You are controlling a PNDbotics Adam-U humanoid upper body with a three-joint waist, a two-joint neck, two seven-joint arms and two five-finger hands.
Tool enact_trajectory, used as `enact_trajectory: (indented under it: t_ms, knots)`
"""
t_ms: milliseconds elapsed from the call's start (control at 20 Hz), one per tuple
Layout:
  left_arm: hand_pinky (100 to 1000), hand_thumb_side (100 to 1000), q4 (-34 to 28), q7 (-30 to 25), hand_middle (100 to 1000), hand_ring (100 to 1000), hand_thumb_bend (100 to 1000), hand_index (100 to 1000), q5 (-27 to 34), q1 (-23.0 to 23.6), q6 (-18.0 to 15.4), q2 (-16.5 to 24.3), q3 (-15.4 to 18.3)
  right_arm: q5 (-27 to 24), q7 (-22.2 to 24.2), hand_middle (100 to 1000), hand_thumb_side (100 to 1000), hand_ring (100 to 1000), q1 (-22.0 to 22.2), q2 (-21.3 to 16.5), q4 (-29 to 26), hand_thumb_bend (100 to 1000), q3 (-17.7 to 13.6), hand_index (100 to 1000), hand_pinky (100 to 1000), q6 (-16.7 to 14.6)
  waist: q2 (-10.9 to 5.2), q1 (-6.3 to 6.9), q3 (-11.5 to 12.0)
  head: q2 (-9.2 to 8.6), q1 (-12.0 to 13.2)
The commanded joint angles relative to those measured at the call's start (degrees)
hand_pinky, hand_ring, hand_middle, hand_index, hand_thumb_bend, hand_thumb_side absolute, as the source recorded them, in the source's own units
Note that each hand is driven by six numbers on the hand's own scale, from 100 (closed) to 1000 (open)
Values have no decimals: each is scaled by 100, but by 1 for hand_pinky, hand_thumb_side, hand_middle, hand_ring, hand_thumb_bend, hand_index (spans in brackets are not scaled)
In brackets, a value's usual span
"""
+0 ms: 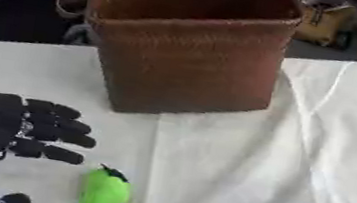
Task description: Pick up objects on the table and place them in the box.
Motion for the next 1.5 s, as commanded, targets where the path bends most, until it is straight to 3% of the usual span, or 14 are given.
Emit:
enact_trajectory:
  t_ms: [50, 250, 550, 650, 750, 950, 1000, 1150, 1200, 1300, 1450, 1500]
  knots:
    - [1000, 986, -81, -247, 1000, 1000, 289, 1000, 17, -93, -130, 99, -15, -44, 37, 739, 1000, 609, -55, -69, -75, 100, 9, 725, 685, -19, -75, -26, -7, -73, 19]
    - [1000, 1000, -81, -474, 1000, 1000, 306, 1000, 95, -169, 262, -123, -70, -35, 51, 738, 1000, 610, -62, -42, -75, 100, 17, 718, 686, -28, -55, -49, -27, -115, 20]
    - [1000, 998, -81, -633, 1000, 1000, 243, 1000, 364, -350, 526, -337, -204, -27, 64, 738, 1000, 610, -70, -12, -75, 100, 20, 714, 687, -36, -33, -63, -49, -123, 45]
    - [1000, 967, -81, -703, 998, 1000, 120, 1000, 474, -344, 609, -390, -249, -21, 80, 739, 1000, 610, -79, -1, -75, 100, 32, 714, 687, -39, -19, -63, -66, -122, 50]
    - [1000, 995, -81, -780, 997, 1000, 150, 1000, 572, -348, 704, -429, -258, -16, 92, 739, 1000, 610, -84, 7, -75, 100, 37, 714, 687, -37, -13, -63, -72, -125, 50]
    - [1000, 1000, -81, -927, 979, 1000, 100, 1000, 743, -408, 908, -526, -281, -18, 112, 739, 1000, 611, -101, 17, -75, 100, 40, 713, 688, -29, -1, -59, -72, -102, 65]
    - [1000, 968, -81, -1020, 991, 1000, 101, 1000, 750, -420, 937, -529, -313, -22, 117, 739, 1000, 611, -105, 15, -75, 100, 42, 713, 688, -28, -2, -59, -77, -57, 95]
    - [1000, 985, -81, -1317, 989, 1000, 100, 1000, 827, -440, 1021, -542, -357, -51, 131, 739, 1000, 612, -114, 2, -75, 100, 41, 713, 688, -31, -12, -58, -85, 133, 235]
    - [1000, 945, -81, -1374, 991, 1000, 100, 1000, 853, -445, 1053, -547, -352, -62, 135, 739, 1000, 612, -115, 0, -75, 100, 38, 713, 688, -31, -15, -59, -87, 218, 303]
    - [1000, 955, -81, -1445, 992, 1000, 100, 1000, 876, -453, 1108, -560, -322, -77, 146, 739, 1000, 612, -114, -1, -75, 100, 34, 713, 689, -31, -19, -61, -87, 368, 428]
    - [1000, 961, -81, -1469, 993, 1000, 100, 1000, 888, -463, 1152, -567, -301, -86, 157, 739, 1000, 612, -116, -3, -75, 100, 30, 712, 689, -36, -19, -61, -86, 436, 490]
    - [1000, 1000, -81, -1479, 1000, 1000, 100, 1000, 876, -466, 1169, -567, -294, -88, 163, 739, 1000, 612, -117, -1, -75, 100, 32, 710, 689, -35, -15, -62, -82, 468, 531]
